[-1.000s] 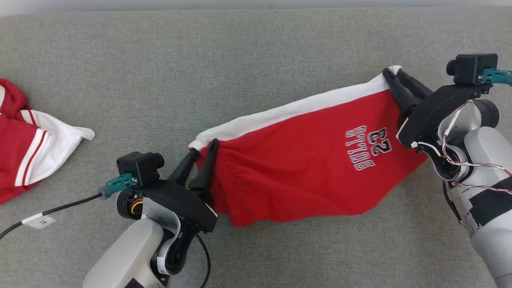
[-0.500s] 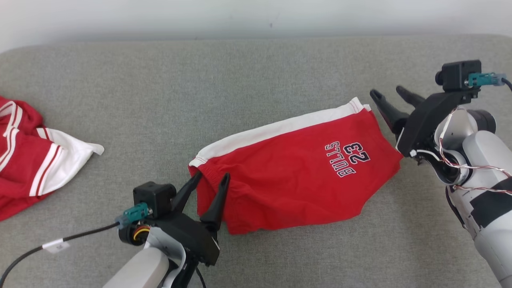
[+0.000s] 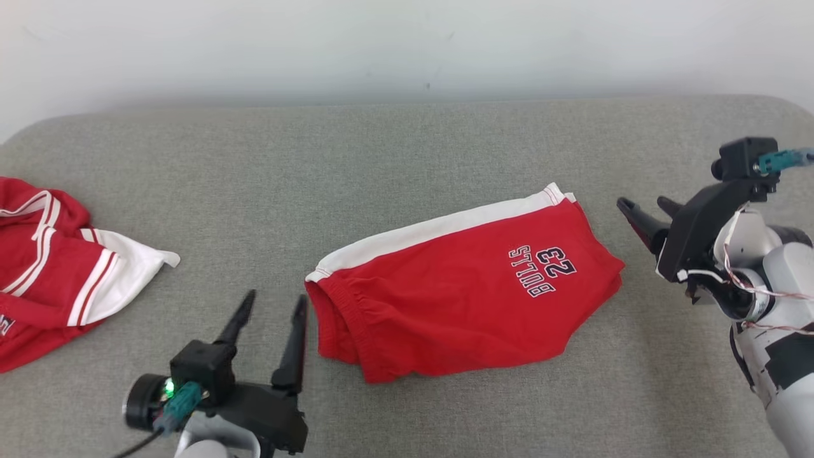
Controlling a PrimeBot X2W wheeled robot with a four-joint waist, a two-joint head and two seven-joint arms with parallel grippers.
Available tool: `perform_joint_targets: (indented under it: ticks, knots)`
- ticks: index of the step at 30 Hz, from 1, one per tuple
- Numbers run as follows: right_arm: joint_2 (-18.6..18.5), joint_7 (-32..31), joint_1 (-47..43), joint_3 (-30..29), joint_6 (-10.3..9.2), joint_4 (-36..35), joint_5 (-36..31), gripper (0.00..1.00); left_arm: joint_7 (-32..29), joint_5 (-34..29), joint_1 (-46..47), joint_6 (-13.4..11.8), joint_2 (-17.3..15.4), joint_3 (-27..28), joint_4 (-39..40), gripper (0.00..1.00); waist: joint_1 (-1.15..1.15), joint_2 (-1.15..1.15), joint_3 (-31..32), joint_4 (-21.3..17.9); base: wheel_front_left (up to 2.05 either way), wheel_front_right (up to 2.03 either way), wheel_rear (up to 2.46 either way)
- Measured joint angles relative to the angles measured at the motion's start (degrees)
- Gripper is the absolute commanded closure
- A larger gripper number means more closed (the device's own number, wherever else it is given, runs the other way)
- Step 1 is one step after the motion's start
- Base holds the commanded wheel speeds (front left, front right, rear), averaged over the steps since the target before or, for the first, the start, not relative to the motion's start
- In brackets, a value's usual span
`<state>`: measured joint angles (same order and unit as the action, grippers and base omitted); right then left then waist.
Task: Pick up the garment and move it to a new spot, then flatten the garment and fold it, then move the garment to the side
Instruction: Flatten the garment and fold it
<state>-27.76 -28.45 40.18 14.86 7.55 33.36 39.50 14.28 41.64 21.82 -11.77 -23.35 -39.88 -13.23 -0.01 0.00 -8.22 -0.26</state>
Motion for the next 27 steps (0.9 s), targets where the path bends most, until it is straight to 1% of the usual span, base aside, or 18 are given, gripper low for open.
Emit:
perform_joint_targets:
  ticks: [2,3,5,8,10,13,14,16,23,27]
  knots:
    - [0.94,-0.35,-1.19,-2.10,0.00,0.11,-1.33,0.00,0.59,-3.28,-1.54,-3.00,-0.25,1.97,1.81,0.00,0.00,0.00,0.17,0.22,0.00,0.00,0.00]
    - [1.42,-0.42,-1.69,-3.20,0.00,0.16,-1.90,0.00,0.60,-4.71,-2.69,-4.04,-0.20,3.07,2.88,0.00,0.00,0.00,0.17,0.37,0.00,0.00,0.00]
    - [2.22,-1.13,-2.65,-4.94,0.00,0.30,-3.46,0.00,0.73,-8.17,-5.11,-5.82,0.91,6.78,6.24,0.00,0.00,0.00,0.00,0.68,0.00,0.00,0.00]
    - [3.64,-2.16,-3.64,-7.17,0.00,0.45,-5.39,0.00,0.77,-13.12,-9.24,-6.78,2.82,11.89,10.20,0.00,0.00,0.00,-0.61,0.97,0.00,0.00,0.00]
    - [4.52,-2.78,-3.76,-8.92,0.00,0.64,-7.04,0.00,0.77,-15.68,-11.86,-6.67,4.42,15.10,11.92,0.00,0.00,0.00,-1.15,1.16,0.00,0.00,0.00]
    - [5.93,-3.44,-3.77,-11.13,0.00,0.69,-9.24,0.00,0.77,-18.04,-14.94,-5.09,6.84,19.26,12.56,0.00,0.01,0.00,-2.03,1.51,0.00,0.00,0.00]
    - [6.72,-3.89,-3.74,-12.47,0.00,0.83,-10.85,0.00,0.77,-19.52,-16.07,-3.88,8.31,21.36,12.65,0.00,0.01,0.00,-2.61,1.80,0.00,0.00,0.00]
    - [7.48,-4.37,-3.65,-13.86,0.00,1.12,-12.12,0.00,0.77,-21.05,-16.85,-2.75,9.60,23.12,12.47,0.00,0.01,0.00,-3.18,2.14,0.00,0.00,0.00]
    - [9.00,-5.31,-3.41,-15.78,0.00,1.64,-16.80,0.00,0.77,-24.50,-17.72,1.59,13.22,27.32,10.78,0.00,0.01,0.00,-5.24,3.42,0.00,0.00,0.00]
    - [8.95,-5.23,-3.32,-16.91,0.00,2.54,-20.45,0.00,0.77,-25.95,-17.67,3.76,15.01,28.82,9.72,0.00,0.01,0.00,-6.27,4.29,0.00,0.00,0.00]
